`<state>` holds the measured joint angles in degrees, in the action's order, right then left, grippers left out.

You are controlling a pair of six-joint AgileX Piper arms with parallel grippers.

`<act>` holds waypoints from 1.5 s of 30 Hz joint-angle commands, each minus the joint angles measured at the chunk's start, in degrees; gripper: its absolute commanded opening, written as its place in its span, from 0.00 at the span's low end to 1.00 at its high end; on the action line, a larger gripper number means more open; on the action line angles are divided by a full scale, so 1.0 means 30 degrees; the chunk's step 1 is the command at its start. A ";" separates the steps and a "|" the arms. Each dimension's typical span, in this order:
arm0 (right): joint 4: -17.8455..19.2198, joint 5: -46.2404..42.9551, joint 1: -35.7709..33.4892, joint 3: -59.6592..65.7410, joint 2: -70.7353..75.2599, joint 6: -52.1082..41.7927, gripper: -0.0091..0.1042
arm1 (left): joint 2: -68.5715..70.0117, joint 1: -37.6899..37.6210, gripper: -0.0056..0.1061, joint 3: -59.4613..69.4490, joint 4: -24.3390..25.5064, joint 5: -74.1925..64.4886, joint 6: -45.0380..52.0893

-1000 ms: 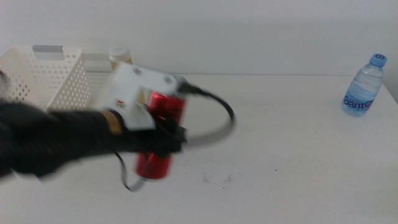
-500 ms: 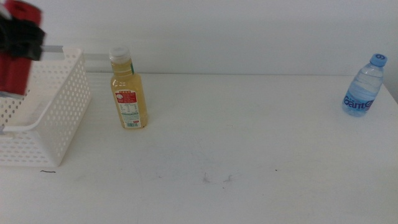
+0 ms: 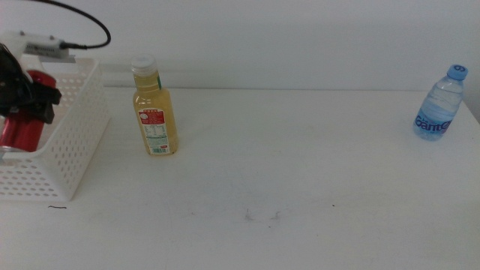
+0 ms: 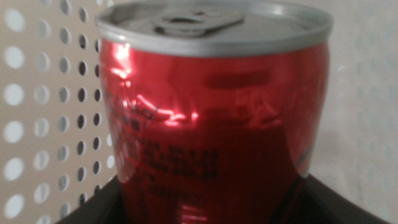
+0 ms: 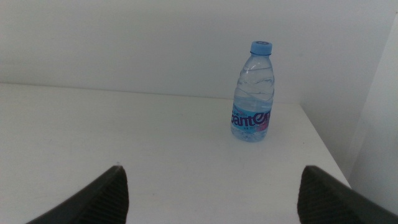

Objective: Use arms to grab the bottles and put them into the dustbin to the left of the table.

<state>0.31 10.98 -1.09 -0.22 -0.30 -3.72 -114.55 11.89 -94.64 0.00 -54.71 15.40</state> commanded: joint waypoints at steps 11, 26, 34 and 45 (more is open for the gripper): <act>0.0142 -0.0106 0.0167 0.0075 0.0099 -0.0101 0.88 | 0.1347 0.0033 0.89 -0.0317 0.0299 0.0007 0.0213; 0.0142 -0.0106 0.0167 0.0075 0.0099 -0.0101 0.88 | 1.5126 -0.5056 0.76 0.8118 0.2614 0.4494 -0.6355; 0.0142 -0.0106 0.0167 0.0075 0.0099 -0.0101 0.88 | 2.0847 -0.8524 0.69 1.7841 0.7552 1.3312 -1.2012; 0.0142 -0.0106 0.0167 0.0075 0.0099 -0.0101 0.88 | 1.6207 -0.8520 0.85 2.7116 0.5970 3.0091 -1.0986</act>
<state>0.31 10.98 -1.09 -0.22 -0.30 -3.72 -63.03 -13.41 -13.98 19.55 29.44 -18.05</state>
